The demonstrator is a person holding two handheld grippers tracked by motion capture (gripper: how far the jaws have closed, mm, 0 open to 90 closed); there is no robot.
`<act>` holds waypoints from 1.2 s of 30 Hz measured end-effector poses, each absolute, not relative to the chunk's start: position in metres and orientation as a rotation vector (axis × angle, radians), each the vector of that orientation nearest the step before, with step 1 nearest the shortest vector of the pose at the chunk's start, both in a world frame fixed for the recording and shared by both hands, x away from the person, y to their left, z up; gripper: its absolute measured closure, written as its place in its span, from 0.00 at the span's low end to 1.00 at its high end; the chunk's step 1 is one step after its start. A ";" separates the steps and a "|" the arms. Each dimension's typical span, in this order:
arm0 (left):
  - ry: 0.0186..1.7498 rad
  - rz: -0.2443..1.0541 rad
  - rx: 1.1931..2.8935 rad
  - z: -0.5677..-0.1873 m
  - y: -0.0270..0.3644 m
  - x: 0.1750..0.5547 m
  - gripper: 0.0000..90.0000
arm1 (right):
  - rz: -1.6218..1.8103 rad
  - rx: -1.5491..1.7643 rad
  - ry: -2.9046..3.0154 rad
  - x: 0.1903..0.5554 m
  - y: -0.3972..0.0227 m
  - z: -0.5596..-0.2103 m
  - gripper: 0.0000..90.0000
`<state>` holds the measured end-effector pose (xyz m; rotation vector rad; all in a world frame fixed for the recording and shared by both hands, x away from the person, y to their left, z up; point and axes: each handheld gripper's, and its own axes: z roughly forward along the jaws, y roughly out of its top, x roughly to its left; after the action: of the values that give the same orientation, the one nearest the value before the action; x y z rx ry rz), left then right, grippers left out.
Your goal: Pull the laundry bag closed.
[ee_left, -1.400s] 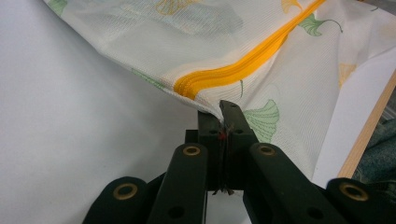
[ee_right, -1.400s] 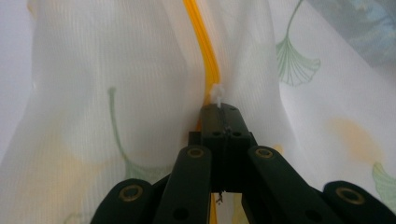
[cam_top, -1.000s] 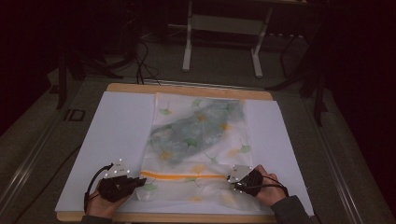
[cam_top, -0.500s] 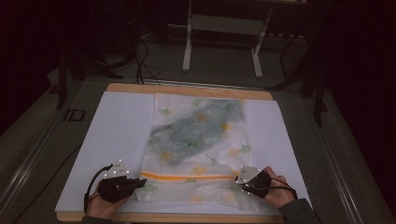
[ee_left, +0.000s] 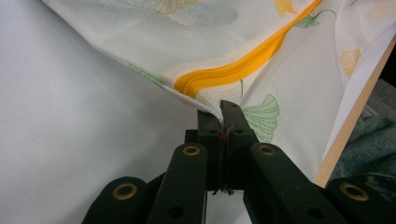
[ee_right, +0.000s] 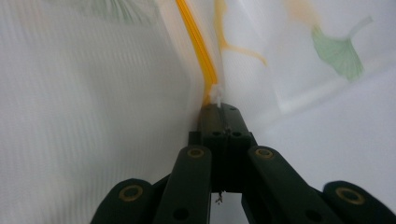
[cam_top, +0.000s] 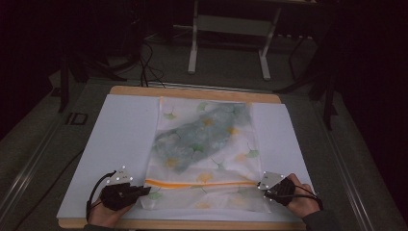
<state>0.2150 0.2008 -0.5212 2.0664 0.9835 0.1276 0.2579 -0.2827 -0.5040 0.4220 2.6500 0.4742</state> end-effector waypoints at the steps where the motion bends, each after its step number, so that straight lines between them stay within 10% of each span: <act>1: 0.983 0.117 2.065 -0.522 0.201 0.215 0.98 | 0.463 0.429 2.648 0.257 -0.286 -0.504 1.00; 10: 1.012 0.058 2.092 -0.531 0.201 0.214 0.90 | 0.512 0.471 2.653 0.254 -0.295 -0.511 1.00; 22: 1.044 0.118 2.019 -0.524 0.214 0.212 0.77 | 0.799 0.716 2.559 0.252 -0.324 -0.503 0.70; 36: 1.244 0.400 1.914 -0.531 0.222 0.224 0.69 | 0.985 1.113 2.268 0.260 -0.340 -0.520 0.53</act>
<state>0.2240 0.2217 -0.5312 1.9145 1.2443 0.4000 0.2599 -0.3400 -0.5204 1.1132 2.2684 0.9847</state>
